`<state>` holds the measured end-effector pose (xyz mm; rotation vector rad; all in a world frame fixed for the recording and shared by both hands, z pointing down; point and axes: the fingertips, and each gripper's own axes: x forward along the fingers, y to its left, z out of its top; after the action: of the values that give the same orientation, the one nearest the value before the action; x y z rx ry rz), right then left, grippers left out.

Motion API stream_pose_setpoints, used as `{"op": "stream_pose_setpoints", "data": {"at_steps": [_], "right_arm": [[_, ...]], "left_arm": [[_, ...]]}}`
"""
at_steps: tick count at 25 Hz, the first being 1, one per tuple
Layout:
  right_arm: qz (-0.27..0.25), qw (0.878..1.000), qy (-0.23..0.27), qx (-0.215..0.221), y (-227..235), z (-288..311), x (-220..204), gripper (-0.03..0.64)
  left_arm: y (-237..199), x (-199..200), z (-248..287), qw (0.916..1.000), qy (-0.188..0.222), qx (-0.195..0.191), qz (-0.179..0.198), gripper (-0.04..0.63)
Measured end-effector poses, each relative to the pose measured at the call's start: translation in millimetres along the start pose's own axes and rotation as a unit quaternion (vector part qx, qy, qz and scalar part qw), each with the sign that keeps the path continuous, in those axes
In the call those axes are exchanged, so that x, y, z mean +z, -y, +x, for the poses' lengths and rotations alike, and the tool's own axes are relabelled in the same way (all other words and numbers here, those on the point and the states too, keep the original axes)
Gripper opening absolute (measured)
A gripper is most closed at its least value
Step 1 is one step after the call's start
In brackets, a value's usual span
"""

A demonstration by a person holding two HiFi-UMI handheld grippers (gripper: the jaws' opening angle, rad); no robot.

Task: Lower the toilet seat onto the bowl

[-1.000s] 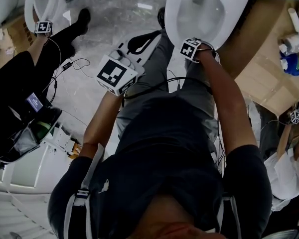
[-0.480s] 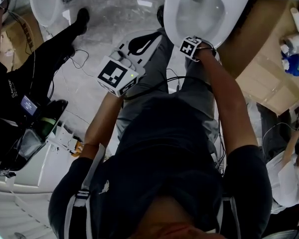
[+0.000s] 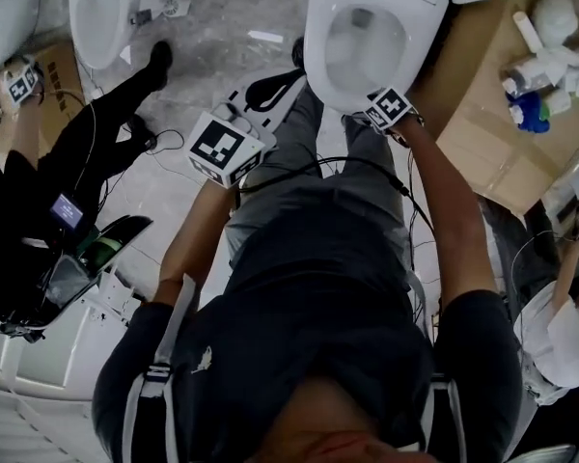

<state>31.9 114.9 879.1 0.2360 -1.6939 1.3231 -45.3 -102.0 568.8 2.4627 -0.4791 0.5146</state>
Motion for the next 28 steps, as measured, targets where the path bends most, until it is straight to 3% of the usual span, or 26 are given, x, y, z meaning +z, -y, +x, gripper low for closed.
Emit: {"op": "stream_pose_setpoints", "data": {"at_steps": [1, 3, 4, 7, 9, 14, 17, 23, 28], "right_arm": [[0.002, 1.0, 0.026, -0.017, 0, -17, 7, 0.269], [0.011, 0.995, 0.081, -0.058, -3, -55, 21, 0.027], [0.017, 0.991, 0.111, -0.072, -9, -73, 30, 0.011], [0.017, 0.971, 0.219, -0.094, -34, -134, 61, 0.008], [-0.009, 0.949, 0.293, -0.118, -60, -185, 83, 0.006], [-0.101, 0.869, 0.438, -0.208, -130, -332, 124, 0.006], [-0.118, 0.832, 0.491, -0.228, -170, -396, 123, 0.006], [-0.156, 0.786, 0.547, -0.243, -221, -466, 97, 0.006], [-0.175, 0.769, 0.561, -0.254, -235, -488, 75, 0.006]], "left_arm": [[4, 8, -2, 1.0, 0.004, 0.001, 0.004, 0.005], [12, 22, -7, 0.9999, 0.011, 0.002, 0.011, 0.004], [16, 28, -10, 0.9998, 0.013, 0.003, 0.014, 0.003], [30, 47, -16, 0.9995, 0.022, 0.006, 0.022, 0.005], [43, 59, -18, 0.9991, 0.029, 0.006, 0.03, 0.003], [68, 93, -20, 0.9966, 0.05, 0.005, 0.065, 0.003], [89, 105, -25, 0.9955, 0.056, 0.005, 0.077, 0.003], [132, 114, -30, 0.9918, 0.067, 0.005, 0.108, 0.005], [164, 119, -25, 0.9891, 0.073, 0.004, 0.127, 0.005]]}}
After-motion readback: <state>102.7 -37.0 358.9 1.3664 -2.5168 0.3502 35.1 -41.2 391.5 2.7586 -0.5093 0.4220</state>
